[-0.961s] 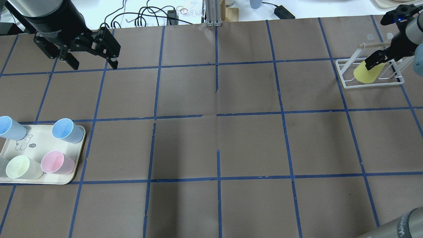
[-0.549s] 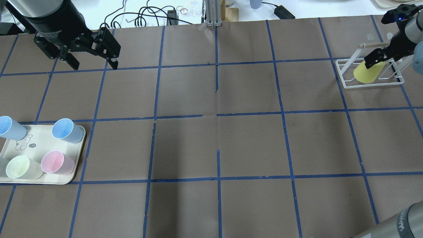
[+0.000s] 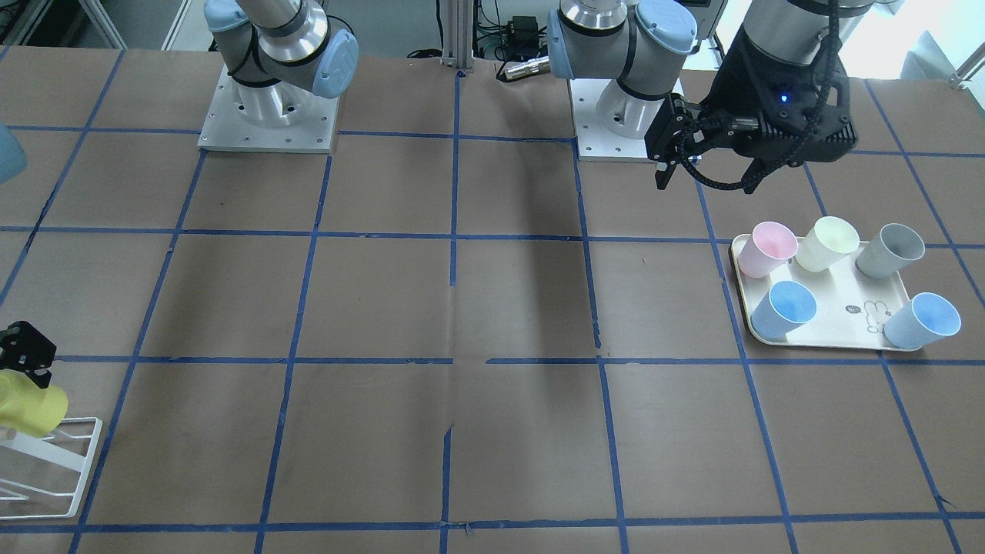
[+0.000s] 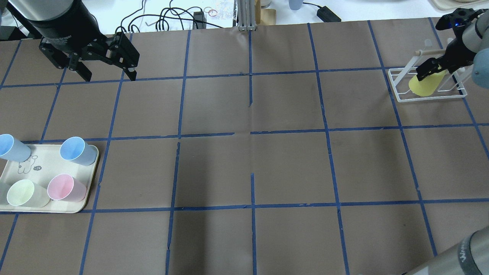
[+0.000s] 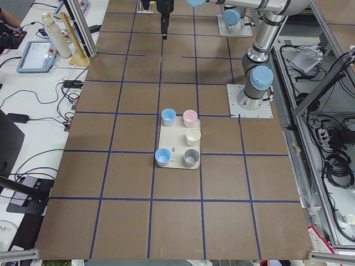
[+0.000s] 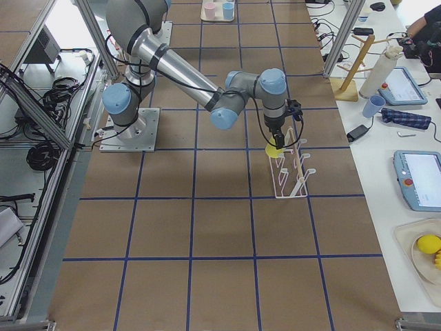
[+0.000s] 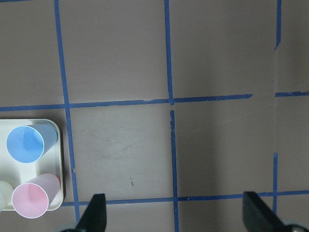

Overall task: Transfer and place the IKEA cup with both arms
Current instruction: 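Lower the right gripper and close it on the yellow cup in the rack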

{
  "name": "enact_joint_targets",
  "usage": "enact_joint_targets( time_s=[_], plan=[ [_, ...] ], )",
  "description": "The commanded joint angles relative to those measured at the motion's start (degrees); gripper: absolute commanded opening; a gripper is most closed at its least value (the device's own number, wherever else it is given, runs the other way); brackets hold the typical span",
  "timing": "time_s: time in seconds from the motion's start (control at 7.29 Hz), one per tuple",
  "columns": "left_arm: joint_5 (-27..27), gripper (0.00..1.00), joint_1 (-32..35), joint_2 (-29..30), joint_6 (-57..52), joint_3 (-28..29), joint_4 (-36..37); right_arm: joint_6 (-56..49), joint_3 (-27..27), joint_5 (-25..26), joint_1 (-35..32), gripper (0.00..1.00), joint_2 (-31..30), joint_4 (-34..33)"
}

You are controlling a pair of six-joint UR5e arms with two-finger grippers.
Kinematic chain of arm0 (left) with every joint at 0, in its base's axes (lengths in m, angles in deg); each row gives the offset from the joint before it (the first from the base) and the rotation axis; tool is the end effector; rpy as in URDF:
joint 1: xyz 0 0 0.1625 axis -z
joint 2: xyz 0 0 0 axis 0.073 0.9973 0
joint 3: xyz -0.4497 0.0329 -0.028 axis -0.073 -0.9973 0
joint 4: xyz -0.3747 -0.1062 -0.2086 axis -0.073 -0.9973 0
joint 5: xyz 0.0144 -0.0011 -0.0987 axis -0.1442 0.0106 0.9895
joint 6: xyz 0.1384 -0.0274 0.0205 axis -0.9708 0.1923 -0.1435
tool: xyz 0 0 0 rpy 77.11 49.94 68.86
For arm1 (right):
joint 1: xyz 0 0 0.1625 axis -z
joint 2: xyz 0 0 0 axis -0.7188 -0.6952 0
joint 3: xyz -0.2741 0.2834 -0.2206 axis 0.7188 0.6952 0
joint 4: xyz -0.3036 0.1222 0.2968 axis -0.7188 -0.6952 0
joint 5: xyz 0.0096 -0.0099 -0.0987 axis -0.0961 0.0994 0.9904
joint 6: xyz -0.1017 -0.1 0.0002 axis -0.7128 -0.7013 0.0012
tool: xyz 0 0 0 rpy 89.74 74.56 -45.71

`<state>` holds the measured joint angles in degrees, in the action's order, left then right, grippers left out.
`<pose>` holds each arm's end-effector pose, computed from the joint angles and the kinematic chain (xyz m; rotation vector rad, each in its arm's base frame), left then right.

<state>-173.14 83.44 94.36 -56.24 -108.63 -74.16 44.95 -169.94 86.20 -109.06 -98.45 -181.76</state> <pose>-0.1112 -0.5324 0.5228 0.0602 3.1381 -0.0317 -0.1743 -0.6565 0.2778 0.2936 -3.0441 0.3262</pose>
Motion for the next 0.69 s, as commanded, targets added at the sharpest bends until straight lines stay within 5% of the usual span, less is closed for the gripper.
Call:
enact_joint_targets(
  time_s=[0.0,0.27,0.55],
  plan=[
    [0.0,1.0,0.0,-0.4,0.0,-0.5,0.0,-0.1,0.0,0.0,0.0,1.0,0.9,0.0],
    [0.0,1.0,0.0,-0.2,0.0,-0.2,0.0,-0.2,0.0,0.0,0.0,1.0,1.4,-0.4],
    [0.0,1.0,0.0,-0.2,-0.1,-0.3,0.0,-0.1,0.1,0.0,0.0,0.84,1.3,-0.5]
  ],
)
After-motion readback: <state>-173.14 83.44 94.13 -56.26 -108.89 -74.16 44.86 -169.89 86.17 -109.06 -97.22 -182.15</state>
